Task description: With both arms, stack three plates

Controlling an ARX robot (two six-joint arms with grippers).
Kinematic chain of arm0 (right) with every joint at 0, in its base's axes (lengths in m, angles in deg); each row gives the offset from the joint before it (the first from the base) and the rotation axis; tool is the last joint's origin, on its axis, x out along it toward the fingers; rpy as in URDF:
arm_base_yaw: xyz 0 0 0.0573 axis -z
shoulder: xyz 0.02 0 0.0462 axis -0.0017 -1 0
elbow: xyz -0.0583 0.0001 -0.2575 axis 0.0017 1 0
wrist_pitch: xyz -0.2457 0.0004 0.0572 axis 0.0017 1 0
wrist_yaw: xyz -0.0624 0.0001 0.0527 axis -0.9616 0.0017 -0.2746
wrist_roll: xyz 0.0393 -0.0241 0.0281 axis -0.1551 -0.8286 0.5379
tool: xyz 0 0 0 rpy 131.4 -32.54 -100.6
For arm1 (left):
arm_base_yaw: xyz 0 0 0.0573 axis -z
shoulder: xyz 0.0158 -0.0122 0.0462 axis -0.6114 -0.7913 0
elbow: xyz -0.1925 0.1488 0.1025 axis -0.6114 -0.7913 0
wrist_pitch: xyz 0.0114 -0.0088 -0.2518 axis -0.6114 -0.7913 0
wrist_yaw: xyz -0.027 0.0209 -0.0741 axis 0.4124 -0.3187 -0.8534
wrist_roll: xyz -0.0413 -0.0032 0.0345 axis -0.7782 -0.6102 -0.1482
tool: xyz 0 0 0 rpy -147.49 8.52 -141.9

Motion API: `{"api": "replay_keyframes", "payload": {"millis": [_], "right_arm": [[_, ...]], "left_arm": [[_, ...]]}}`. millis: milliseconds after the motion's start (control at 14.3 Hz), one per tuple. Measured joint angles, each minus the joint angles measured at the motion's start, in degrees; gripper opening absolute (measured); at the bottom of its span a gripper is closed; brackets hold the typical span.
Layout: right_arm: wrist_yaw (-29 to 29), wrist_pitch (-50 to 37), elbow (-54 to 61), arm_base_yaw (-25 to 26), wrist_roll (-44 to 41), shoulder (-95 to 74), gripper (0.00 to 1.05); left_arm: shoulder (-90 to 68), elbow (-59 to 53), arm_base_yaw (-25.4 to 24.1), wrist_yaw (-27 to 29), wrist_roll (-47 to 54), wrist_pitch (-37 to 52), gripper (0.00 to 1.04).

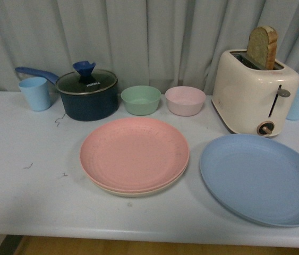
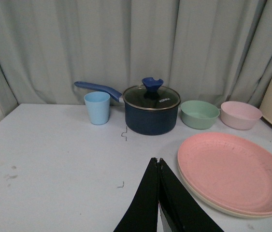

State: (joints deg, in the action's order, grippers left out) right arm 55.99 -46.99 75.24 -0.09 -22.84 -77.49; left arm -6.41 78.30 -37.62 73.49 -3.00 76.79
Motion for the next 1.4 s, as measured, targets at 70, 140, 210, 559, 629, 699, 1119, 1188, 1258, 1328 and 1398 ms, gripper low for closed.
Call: {"api": "replay_keyframes", "payload": {"millis": [70,140,210,559,629,699,1119,1188,1258,1328,1398], "right_arm": [[0.0,0.0,0.0,0.0,0.0,0.0,0.98],[0.0,0.0,0.0,0.0,0.0,0.0,0.98],[0.0,0.0,0.0,0.0,0.0,0.0,0.98],[0.0,0.0,0.0,0.0,0.0,0.0,0.98],[0.0,0.0,0.0,0.0,0.0,0.0,0.98],[0.0,0.0,0.0,0.0,0.0,0.0,0.98],[0.0,0.0,0.0,0.0,0.0,0.0,0.98],[1.1,0.1,0.0,0.4,0.5,-0.2,0.98],[12.6,-7.6,-0.7,8.0,4.2,-8.8,0.98],[16.3,-16.9,-1.5,13.0,6.6,-18.2,0.98],[16.4,-28.8,-3.7,16.7,8.0,-30.4,0.98]], "left_arm": [[2.8,0.0,0.0,0.0,0.0,-2.5,0.02],[5.3,0.0,0.0,0.0,0.0,-4.8,0.02],[7.3,0.0,0.0,0.0,0.0,-7.0,0.02],[16.2,0.0,0.0,0.0,0.0,-15.6,0.02],[17.5,0.0,0.0,0.0,0.0,-16.9,0.02],[18.5,0.0,0.0,0.0,0.0,-18.0,0.02],[28.9,0.0,0.0,0.0,0.0,-28.9,0.06],[28.9,0.0,0.0,0.0,0.0,-28.9,0.22],[28.9,0.0,0.0,0.0,0.0,-28.9,0.40],[28.9,0.0,0.0,0.0,0.0,-28.9,0.55],[28.9,0.0,0.0,0.0,0.0,-28.9,0.71]]}}
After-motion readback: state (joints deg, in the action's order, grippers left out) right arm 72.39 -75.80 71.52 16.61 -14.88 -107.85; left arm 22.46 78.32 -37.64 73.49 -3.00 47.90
